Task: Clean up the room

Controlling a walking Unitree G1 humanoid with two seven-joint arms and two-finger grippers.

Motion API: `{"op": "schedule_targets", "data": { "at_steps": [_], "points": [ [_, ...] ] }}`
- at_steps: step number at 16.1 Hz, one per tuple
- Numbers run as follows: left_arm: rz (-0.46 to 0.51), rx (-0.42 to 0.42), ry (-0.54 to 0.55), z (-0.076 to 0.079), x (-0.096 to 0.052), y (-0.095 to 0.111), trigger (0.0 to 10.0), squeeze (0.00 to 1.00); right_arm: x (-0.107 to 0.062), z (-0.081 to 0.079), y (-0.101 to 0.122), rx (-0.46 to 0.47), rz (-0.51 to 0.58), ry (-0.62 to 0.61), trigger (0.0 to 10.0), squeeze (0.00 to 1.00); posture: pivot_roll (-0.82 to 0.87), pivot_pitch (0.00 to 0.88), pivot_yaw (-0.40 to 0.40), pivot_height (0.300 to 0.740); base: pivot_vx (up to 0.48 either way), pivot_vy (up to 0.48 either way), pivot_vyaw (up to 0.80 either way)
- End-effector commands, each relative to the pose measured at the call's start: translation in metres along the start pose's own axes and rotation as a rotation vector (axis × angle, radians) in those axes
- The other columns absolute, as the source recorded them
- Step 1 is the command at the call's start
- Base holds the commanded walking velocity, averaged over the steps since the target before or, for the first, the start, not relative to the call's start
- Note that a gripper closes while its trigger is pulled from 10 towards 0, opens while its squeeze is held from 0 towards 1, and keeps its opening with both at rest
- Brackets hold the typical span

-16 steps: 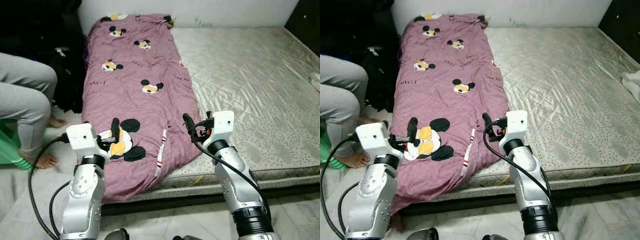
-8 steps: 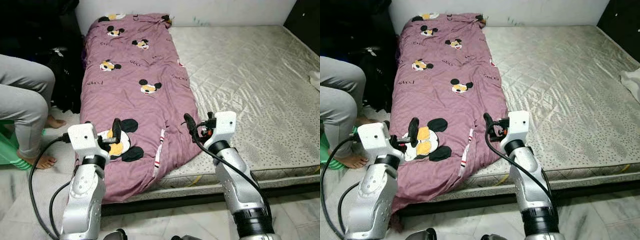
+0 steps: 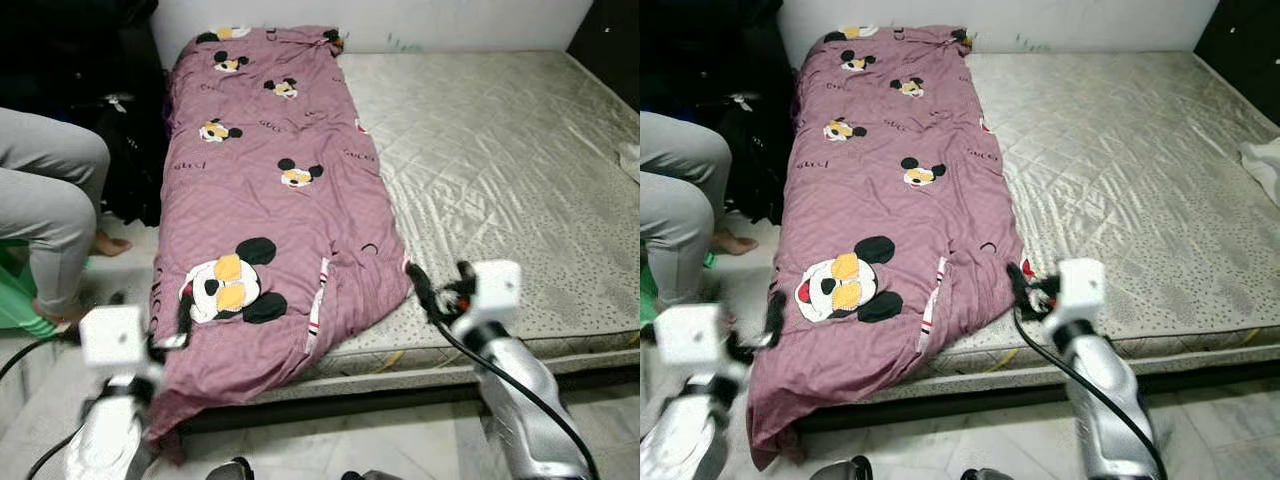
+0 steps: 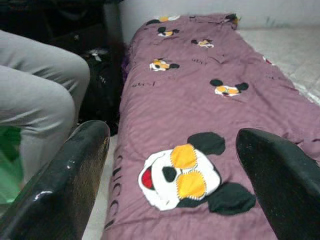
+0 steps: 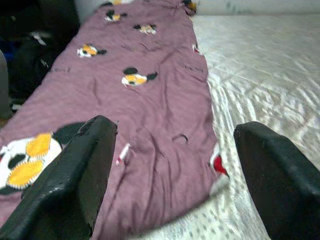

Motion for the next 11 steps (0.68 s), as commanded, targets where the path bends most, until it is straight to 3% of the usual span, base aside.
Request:
{"op": "schedule_targets", "data": {
  "at_steps": [1, 7, 11],
  "points": [
    [0.011, 0.005, -0.008, 0.002, -0.003, 0.006, 10.0, 0.0, -0.004, 0.0, 0.002, 0.002, 0.0, 0.013, 10.0, 0.0, -0.02, 0.181, -0.047, 0.74, 0.0, 0.0, 0.0],
    [0.028, -0.04, -0.038, 0.02, 0.005, 0.012, 10.0, 0.0, -0.004, -0.005, 0.005, -0.006, -0.002, 0.042, 10.0, 0.0, -0.03, 0.192, -0.051, 0.731, 0.0, 0.0, 0.0],
    [0.038, -0.051, -0.041, 0.023, 0.011, 0.016, 10.0, 0.0, -0.002, -0.006, 0.005, -0.01, -0.006, 0.046, 10.0, 0.0, -0.03, 0.197, -0.052, 0.687, 0.0, 0.0, 0.0]
  ]
}}
Point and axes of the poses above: a point about 5 cm out from each wrist's last joint towards the gripper, its own x axis pointing out of the wrist towards the gripper, its own y axis along the axis of the wrist's last joint, z = x × y, the point moved 1 cm from there along x, pointing out of the wrist towards the gripper, and after that the axes turned 11 degrees about -x, right-handed, at the moved point
